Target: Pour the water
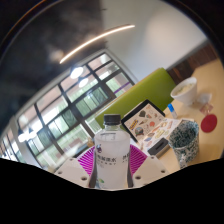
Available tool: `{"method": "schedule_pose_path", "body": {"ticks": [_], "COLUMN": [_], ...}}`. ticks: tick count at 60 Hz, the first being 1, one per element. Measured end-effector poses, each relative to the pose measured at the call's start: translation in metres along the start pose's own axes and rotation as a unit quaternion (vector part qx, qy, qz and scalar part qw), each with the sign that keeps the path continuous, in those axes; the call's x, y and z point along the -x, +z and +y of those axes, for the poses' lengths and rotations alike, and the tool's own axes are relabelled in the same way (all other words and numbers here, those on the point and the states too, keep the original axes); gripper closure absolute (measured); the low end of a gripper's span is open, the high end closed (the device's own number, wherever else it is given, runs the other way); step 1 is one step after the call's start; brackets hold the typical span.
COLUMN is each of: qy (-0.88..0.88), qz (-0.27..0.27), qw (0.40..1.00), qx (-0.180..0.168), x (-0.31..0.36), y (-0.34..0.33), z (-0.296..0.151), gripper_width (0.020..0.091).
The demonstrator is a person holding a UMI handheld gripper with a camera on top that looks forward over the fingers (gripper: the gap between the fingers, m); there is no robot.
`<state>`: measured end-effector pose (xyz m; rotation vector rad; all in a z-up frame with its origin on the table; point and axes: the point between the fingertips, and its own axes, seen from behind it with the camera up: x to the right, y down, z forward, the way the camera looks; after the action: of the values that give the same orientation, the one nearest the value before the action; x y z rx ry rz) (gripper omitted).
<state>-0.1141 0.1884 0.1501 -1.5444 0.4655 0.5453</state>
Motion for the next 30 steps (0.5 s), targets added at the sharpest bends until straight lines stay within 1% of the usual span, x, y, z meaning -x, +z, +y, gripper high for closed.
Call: {"method": "schedule_pose_path", "body": {"ticks": [3,4,7,8,9,10,12,13,15,18,20,21,24,27,30], "qy": [0.096,0.125,0.234,0.268,0.307,0.333,0.4,0.43,0.474,0.531,0.559,0.575,0.604,0.623,0.638], "qz": [-0.006,-0.015,-0.027,-0.031,-0.033,-0.038,-0.043,-0.038,-0.047,-0.048,-0.048,-0.045,-0.046,-0.05,-0.048], "qw": [0.995,0.992,0.971,0.962,0.951,0.942,0.915,0.902,0.879,0.846,0.827,0.816,0.795,0.78,0.769], "qx": [-0.019,-0.025,-0.031,-0.03,-0.025,-0.023,-0.008,-0.004,0.014,0.027,0.029,0.029,0.021,0.014,0.018], "x": [0.006,-0.003,-0.013,-0.016,-0.014,-0.021,-0.019,-0.014,-0.025,-0.036,-0.043,-0.034,-0.05,-0.059,-0.06], "y": [-0.014,-0.01,-0.018,-0.019,-0.028,-0.022,-0.031,-0.034,-0.023,-0.019,-0.017,-0.03,-0.019,-0.018,-0.026], "z": [-0.024,-0.026,-0.042,-0.045,-0.052,-0.047,-0.051,-0.05,-0.044,-0.041,-0.042,-0.044,-0.044,-0.047,-0.049], "gripper_width": [0.0678,0.0679,0.068,0.0696,0.0694,0.0693,0.0663,0.0665,0.0664,0.0664,0.0665,0.0663,0.0665,0.066,0.0658]}}
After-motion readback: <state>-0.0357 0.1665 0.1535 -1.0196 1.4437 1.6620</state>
